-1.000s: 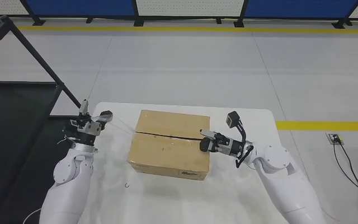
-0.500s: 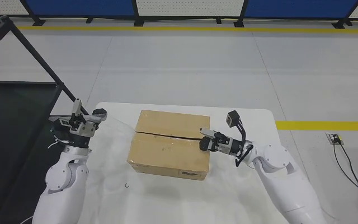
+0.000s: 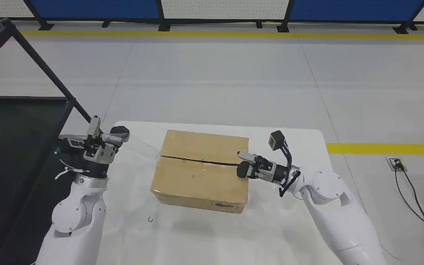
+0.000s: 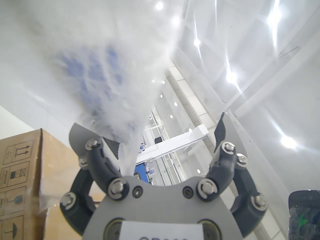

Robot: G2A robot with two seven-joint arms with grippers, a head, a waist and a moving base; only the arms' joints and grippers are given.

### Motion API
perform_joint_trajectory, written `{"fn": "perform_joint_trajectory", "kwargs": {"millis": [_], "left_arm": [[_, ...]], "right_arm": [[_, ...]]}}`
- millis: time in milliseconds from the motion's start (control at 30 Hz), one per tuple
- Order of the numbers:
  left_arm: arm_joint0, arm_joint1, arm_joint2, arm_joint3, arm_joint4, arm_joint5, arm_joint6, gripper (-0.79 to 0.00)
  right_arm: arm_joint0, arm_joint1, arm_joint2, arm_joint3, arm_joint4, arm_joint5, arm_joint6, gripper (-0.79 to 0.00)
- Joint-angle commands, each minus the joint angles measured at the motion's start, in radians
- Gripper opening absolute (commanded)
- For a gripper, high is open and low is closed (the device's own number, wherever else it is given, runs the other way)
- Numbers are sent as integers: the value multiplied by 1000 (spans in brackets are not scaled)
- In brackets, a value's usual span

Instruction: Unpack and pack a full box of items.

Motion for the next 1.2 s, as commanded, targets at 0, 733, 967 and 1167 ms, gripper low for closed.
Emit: {"fn": "perform_joint_trajectory", "kwargs": {"millis": [0,733,967,1167], "left_arm": [[10,0,7,-37,38,4,14,0],[-47,-18,204,-175,420,179,87,0],[-80,-26,275,-182,502,212,75,0],[-102,-34,331,-171,556,226,67,0]], "right_arm": [[-1,0,3,-1,3,1,-5,0],[-11,2,24,9,32,18,-75,0],[-23,6,37,2,31,19,-74,0],[-30,9,48,-2,37,16,-77,0]]}}
